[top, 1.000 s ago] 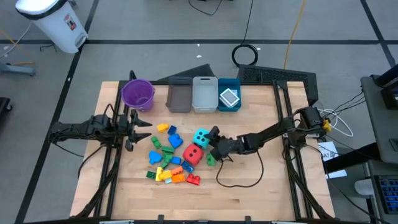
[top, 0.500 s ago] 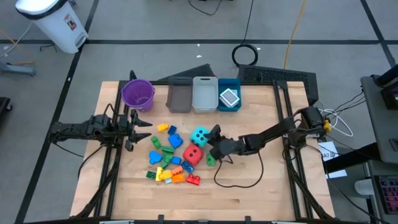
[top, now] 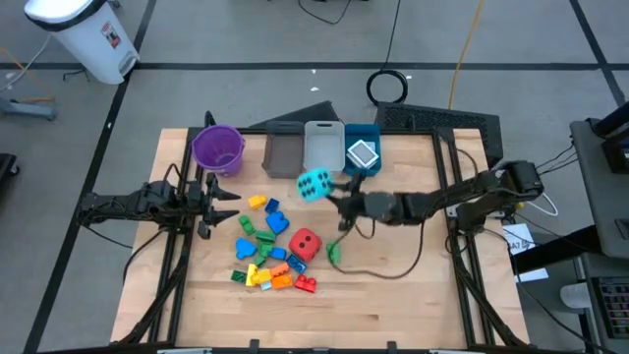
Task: Pick & Place Toys
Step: Put the blue dice into the gray bin
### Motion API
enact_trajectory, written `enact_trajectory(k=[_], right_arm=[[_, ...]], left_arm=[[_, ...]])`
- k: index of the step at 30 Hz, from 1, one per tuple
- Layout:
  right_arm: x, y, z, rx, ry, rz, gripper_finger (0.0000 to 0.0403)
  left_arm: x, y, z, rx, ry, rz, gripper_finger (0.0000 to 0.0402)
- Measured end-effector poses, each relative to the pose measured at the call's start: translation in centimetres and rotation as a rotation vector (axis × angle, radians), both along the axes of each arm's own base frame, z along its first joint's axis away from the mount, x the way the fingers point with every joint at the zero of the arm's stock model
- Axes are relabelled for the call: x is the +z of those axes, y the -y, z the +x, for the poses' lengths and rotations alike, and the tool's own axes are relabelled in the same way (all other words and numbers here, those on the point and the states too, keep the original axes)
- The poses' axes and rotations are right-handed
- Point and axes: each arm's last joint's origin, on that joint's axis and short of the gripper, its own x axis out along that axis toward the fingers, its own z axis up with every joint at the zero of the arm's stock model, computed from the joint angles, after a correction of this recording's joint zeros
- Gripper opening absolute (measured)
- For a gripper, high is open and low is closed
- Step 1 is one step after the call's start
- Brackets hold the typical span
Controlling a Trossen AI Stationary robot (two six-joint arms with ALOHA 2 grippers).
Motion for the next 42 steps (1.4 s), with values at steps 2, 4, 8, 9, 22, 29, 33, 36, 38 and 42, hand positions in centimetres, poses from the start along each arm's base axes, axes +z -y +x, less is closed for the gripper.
enact_trajectory(k=[2,4,8,9,22,29,33,36,38,42], right_arm=[[0.4,1.7,0.0,-0.021,0.034,0.034,0.01],[0.3,3.7,0.0,-0.04,0.031,0.048,0.01],[0.1,7.4,0.2,-0.112,-0.035,0.02,0.01],[-0.1,8.2,0.4,-0.133,-0.068,0.022,0.01],[-3.1,15.1,3.3,-0.174,-0.424,-0.077,0.01],[-5.3,16.7,3.8,-0.18,-0.522,-0.106,0.01],[-5.7,17.4,3.9,-0.194,-0.512,-0.118,0.01],[-5.6,17.9,3.8,-0.21,-0.495,-0.12,0.01],[-5.5,18.3,3.7,-0.214,-0.486,-0.116,0.01],[-5.5,18.9,3.3,-0.236,-0.474,-0.089,0.01]], left_arm=[[0.0,0.0,0.0,0.0,0.0,0.0,0.0209],[0.0,0.0,0.0,0.0,0.001,0.0,0.0209],[0.0,0.0,0.0,0.0,0.0,0.0,0.0209],[0.0,0.0,0.0,0.0,0.0,0.0,0.0209],[0.0,0.0,0.0,0.0,-0.001,0.0,0.0209],[0.0,0.0,0.0,0.0,-0.001,0.0,0.0209],[0.0,0.0,0.0,-0.002,-0.001,0.0,0.0209],[0.0,0.0,0.0,-0.001,-0.001,0.0,0.0209],[0.0,0.0,0.0,0.0,-0.001,0.0,0.0209],[0.0,0.0,0.0,-0.001,0.0,0.0,0.0209]])
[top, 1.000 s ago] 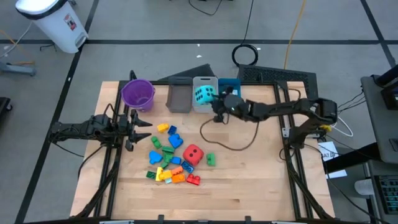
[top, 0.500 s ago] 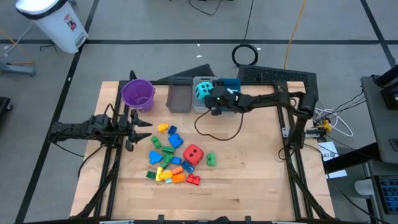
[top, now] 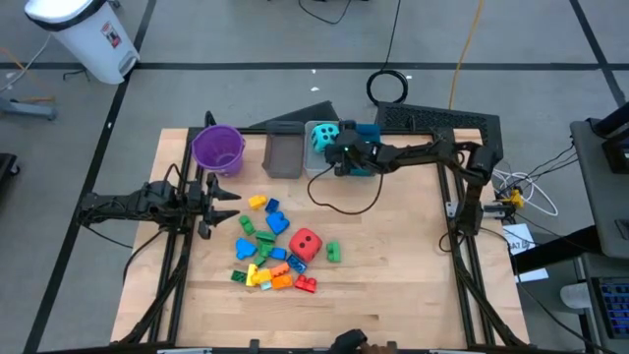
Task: Pick & Place Toys
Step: Put the blue dice into the gray bin
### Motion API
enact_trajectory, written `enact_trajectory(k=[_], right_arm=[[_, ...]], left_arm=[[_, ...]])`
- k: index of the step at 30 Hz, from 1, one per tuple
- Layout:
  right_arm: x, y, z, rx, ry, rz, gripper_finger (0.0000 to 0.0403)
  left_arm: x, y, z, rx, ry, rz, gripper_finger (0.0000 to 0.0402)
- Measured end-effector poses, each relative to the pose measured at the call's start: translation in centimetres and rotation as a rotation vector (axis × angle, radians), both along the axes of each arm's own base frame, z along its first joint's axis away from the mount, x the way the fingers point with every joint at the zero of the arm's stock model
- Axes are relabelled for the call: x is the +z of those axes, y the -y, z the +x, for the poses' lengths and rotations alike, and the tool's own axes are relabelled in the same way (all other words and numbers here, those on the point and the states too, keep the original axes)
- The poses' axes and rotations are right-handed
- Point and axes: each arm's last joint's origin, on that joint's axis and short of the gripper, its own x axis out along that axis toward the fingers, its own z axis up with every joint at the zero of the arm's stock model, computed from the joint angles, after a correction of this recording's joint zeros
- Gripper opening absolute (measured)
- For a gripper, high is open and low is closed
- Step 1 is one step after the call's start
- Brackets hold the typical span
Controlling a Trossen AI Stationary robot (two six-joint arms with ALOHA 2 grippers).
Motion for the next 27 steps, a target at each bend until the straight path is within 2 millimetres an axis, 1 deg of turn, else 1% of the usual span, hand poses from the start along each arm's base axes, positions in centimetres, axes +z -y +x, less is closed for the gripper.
enact_trajectory(k=[3,6,15,17,24,27], right_arm=[[0.0,0.39,-0.21,-0.017,0.018,0.017,0.01],[-0.01,0.63,-0.29,0.006,0.031,0.039,0.01],[0.29,0.73,-0.08,0.011,0.09,0.044,0.0103],[0.29,0.72,-0.07,0.004,0.1,0.053,0.0113],[0.3,0.67,-0.05,-0.005,0.111,0.062,0.0171],[0.29,0.64,-0.03,-0.007,0.118,0.069,0.0189]], left_arm=[[-0.01,0.0,0.0,0.0,0.0,0.0,0.0209],[0.01,0.0,0.0,0.0,0.001,0.0,0.0209],[0.0,0.0,0.0,0.0,0.001,0.0,0.0209],[0.0,0.0,0.0,0.0,0.001,0.0,0.0209],[-0.01,0.0,0.01,0.0,0.0,0.0,0.0209],[0.01,0.0,0.0,0.0,0.001,0.0,0.0209]])
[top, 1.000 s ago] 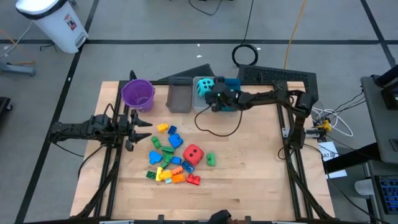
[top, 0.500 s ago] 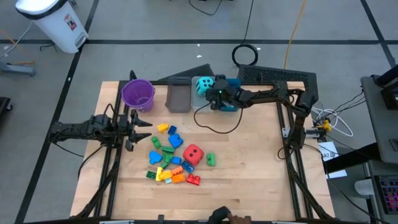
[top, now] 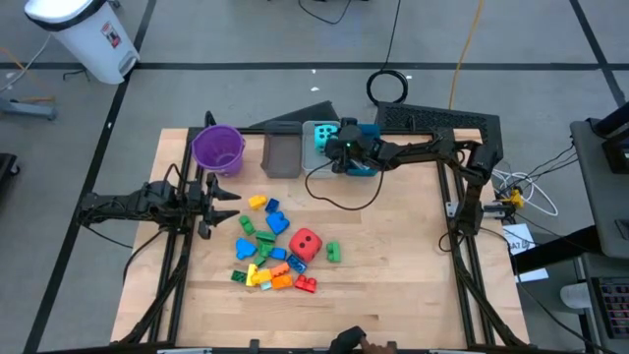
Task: Pick & Place Toys
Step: Put the blue dice into the gray bin, then put the red dice into the gray bin
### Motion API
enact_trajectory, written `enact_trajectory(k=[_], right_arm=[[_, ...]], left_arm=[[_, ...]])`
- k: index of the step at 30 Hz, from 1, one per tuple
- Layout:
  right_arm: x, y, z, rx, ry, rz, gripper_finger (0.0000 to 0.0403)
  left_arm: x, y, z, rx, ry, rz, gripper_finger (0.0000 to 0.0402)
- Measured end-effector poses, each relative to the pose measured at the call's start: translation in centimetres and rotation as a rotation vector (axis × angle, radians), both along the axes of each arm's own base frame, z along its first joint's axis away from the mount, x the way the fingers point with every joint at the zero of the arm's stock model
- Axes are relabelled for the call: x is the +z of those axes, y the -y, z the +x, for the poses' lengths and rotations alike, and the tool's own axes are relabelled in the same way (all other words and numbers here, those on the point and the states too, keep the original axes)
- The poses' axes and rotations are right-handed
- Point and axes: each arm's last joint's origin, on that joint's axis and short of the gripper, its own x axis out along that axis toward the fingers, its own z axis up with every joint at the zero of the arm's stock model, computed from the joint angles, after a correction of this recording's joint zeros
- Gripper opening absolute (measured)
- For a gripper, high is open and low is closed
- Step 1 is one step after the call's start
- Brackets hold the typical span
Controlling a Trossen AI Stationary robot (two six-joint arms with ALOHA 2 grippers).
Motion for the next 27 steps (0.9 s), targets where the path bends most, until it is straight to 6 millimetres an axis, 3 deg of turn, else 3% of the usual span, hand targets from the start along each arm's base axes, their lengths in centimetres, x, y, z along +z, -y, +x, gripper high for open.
enact_trajectory(k=[6,16,22,27], right_arm=[[0.0,0.0,0.0,0.001,0.0,0.0,0.0205],[0.0,0.0,-0.1,-0.078,-0.008,-0.031,0.0197],[0.1,-1.6,0.7,-0.046,-0.019,-0.054,0.0201],[0.5,-4.0,1.6,-0.023,-0.013,-0.076,0.0197]], left_arm=[[0.0,0.0,0.0,0.0,0.0,0.0,0.0209],[0.0,0.0,0.0,0.0,0.0,0.0,0.0209],[0.0,0.0,0.0,0.0,0.0,0.0,0.0209],[0.0,0.0,0.0,0.0,0.0,0.0,0.0209]])
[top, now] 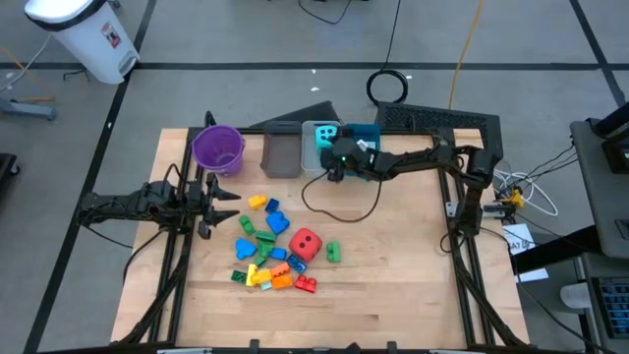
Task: Pick & Place Toys
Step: Put the red dice into the gray bin
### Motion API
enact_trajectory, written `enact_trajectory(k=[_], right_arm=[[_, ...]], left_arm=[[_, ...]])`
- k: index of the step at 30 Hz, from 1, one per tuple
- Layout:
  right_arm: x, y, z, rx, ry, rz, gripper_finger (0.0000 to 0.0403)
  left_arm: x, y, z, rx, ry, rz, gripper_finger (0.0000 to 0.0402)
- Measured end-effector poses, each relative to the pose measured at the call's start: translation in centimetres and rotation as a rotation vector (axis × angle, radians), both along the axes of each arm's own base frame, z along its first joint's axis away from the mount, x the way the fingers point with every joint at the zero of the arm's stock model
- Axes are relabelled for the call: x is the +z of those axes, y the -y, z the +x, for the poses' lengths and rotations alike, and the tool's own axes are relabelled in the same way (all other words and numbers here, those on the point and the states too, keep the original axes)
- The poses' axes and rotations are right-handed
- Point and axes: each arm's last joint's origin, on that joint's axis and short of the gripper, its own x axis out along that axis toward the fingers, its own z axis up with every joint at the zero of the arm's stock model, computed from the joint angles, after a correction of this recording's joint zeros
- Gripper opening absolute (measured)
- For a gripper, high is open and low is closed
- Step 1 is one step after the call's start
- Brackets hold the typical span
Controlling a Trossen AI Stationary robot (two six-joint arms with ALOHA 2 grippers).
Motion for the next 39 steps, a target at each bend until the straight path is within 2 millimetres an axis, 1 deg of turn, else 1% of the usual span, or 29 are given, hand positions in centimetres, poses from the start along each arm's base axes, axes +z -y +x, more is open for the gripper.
enact_trajectory(k=[4,7,10,12,15,18,21,24,28,32,36,39], right_arm=[[1.5,-2.5,0.3,-0.004,0.019,-0.036,0.0193],[3.1,-4.9,0.3,0.039,0.071,-0.008,0.0192],[5.0,-7.5,-0.2,0.082,0.142,0.038,0.0192],[5.9,-9.1,-0.9,0.13,0.195,0.076,0.0191],[6.8,-11.4,-2.2,0.215,0.254,0.147,0.0188],[7.1,-13.3,-4.1,0.318,0.295,0.256,0.0188],[6.6,-14.5,-6.9,0.445,0.323,0.415,0.0189],[6.0,-14.8,-10.3,0.521,0.362,0.563,0.0188],[4.6,-14.8,-15.2,0.511,0.444,0.65,0.0181],[3.2,-14.7,-19.2,0.513,0.563,0.691,0.0175],[1.4,-14.6,-22.2,0.534,0.69,0.723,0.0173],[0.0,-14.6,-23.7,0.546,0.772,0.75,0.0175]], left_arm=[[0.0,0.0,0.0,0.0,0.0,0.0,0.0209],[0.0,0.0,0.0,0.0,0.0,0.0,0.0209],[0.0,0.0,0.0,0.0,0.0,0.0,0.0209],[0.0,0.0,0.0,0.0,0.0,0.0,0.0209],[0.0,0.0,0.0,0.0,-0.001,0.0,0.0209],[0.0,0.0,0.0,0.0,-0.001,0.0,0.0209],[0.0,0.0,0.0,0.0,0.0,0.0,0.0209],[0.0,0.0,0.0,0.0,0.0,0.0,0.0209],[0.0,0.0,0.0,0.0,0.0,0.0,0.0209],[0.0,0.0,0.0,0.0,-0.001,0.0,0.0209],[0.0,0.0,0.0,0.0,0.0,0.0,0.0209],[0.0,0.0,0.0,0.0,0.0,0.0,0.0209]])
